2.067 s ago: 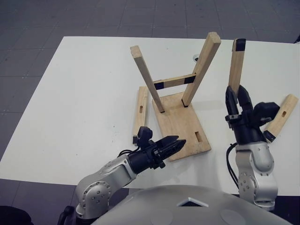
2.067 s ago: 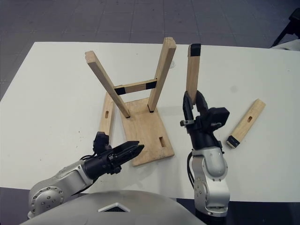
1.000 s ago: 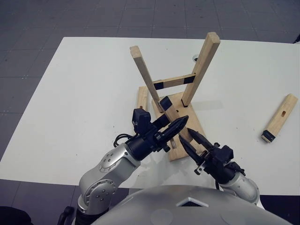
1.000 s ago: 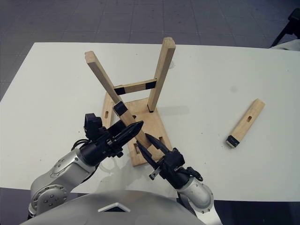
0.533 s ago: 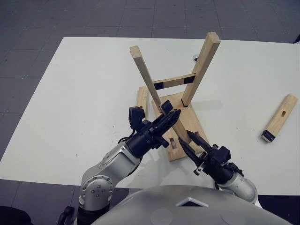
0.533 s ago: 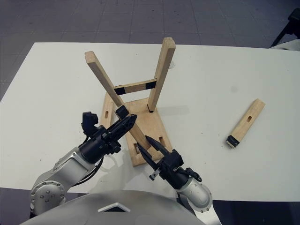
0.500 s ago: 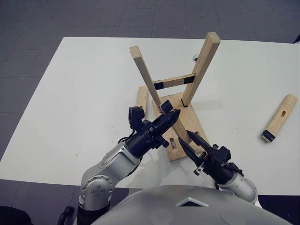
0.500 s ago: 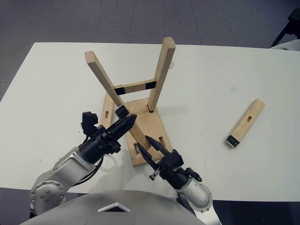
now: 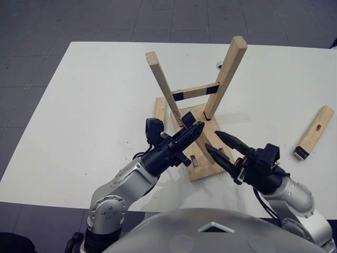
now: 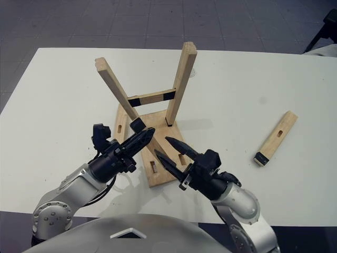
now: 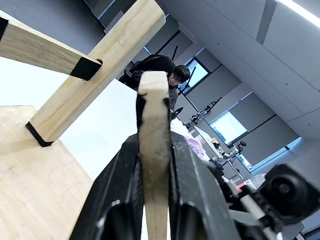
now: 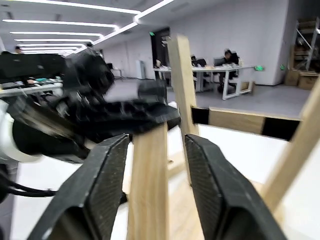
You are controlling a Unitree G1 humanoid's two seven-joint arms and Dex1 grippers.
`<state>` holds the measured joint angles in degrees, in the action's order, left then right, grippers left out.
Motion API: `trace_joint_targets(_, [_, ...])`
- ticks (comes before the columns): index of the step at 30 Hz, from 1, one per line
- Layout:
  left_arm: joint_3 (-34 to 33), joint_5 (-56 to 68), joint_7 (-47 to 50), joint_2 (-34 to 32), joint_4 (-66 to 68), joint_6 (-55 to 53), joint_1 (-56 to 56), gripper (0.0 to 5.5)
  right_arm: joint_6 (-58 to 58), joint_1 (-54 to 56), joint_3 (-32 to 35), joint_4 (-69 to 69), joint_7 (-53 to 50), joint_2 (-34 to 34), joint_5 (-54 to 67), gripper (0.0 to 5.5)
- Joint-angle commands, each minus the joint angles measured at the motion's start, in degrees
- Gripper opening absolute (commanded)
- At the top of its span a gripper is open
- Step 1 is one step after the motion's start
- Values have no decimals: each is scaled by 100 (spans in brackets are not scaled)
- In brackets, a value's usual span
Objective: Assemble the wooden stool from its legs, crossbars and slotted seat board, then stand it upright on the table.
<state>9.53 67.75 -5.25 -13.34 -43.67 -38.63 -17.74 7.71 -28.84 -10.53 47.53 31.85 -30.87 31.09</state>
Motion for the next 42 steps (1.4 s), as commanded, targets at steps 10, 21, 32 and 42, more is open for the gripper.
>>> trace_joint_targets(10, [392,-710,-1868,-1162,-326,97,139,43,1657,1086,811,-240,1266,-1554,1153,437])
trace_joint_targets(21, [757,-2535,-4825,-2404,105,1443,307,42,3035,1711,2092,-208,1884,-2574,3836,460])
trace_joint_targets(32, [888,-2717,-4820,-2285,151,1605,274,42,3510,2306,1546,-104,1297,-2353,4199,460])
trace_joint_targets(42, [1025,-2722,-4743,-2270,116,1460,430,42,3603,2813,858,-89,1002,-1972,3920,430])
